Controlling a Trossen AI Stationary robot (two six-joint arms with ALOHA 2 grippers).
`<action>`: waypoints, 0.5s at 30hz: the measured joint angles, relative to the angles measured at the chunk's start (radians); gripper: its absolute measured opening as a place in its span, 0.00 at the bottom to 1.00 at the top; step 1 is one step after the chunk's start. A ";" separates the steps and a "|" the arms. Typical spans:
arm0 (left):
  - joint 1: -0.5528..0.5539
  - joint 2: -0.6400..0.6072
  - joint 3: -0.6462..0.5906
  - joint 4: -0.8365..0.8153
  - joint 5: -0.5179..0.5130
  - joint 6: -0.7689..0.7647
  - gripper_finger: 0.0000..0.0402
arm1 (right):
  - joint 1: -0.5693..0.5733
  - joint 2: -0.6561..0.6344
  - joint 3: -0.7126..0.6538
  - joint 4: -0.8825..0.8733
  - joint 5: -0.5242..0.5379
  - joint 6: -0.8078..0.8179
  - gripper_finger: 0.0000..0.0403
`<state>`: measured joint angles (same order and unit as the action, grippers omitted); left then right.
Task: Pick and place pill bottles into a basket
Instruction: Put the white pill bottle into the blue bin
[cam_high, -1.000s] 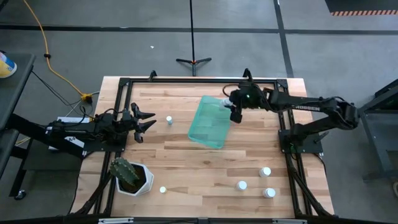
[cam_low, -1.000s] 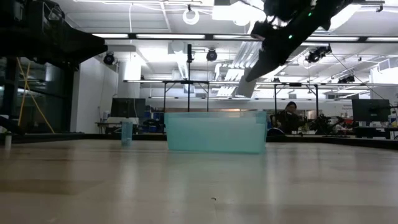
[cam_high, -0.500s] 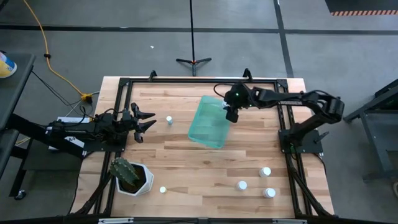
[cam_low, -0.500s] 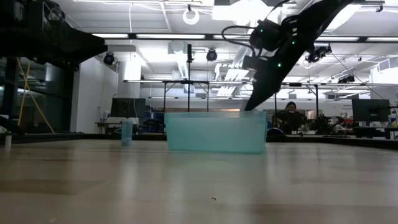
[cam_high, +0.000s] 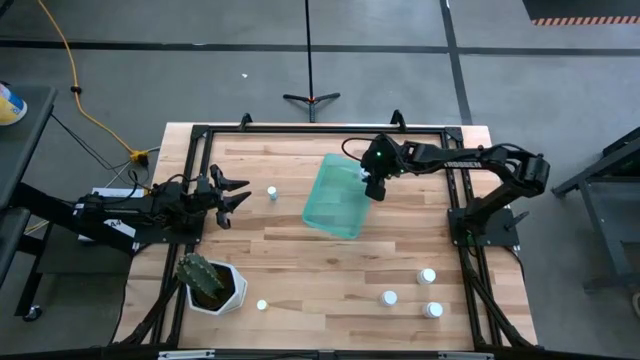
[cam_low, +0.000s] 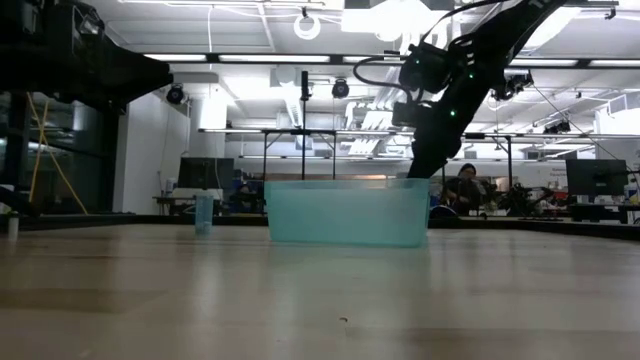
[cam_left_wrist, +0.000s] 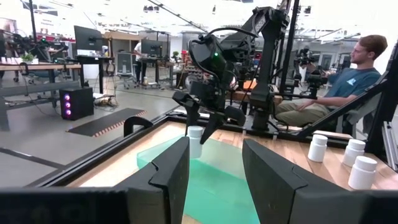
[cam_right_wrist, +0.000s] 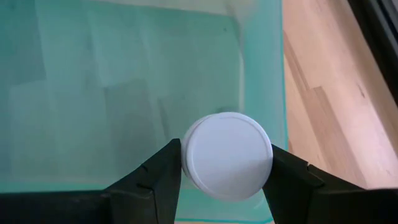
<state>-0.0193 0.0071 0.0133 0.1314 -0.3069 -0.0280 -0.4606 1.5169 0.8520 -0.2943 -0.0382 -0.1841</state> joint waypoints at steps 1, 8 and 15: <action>0.000 0.000 0.000 0.000 0.000 0.000 0.46 | 0.000 0.000 0.000 0.000 -0.005 0.000 0.45; 0.000 0.000 0.000 0.000 -0.001 0.000 0.46 | 0.000 0.000 0.000 0.000 0.011 0.000 0.45; 0.000 0.000 0.000 0.000 -0.004 0.000 0.46 | 0.000 0.000 0.000 0.000 0.008 0.025 0.45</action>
<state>-0.0193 0.0071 0.0133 0.1314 -0.3107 -0.0280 -0.4603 1.5169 0.8520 -0.2944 -0.0299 -0.1592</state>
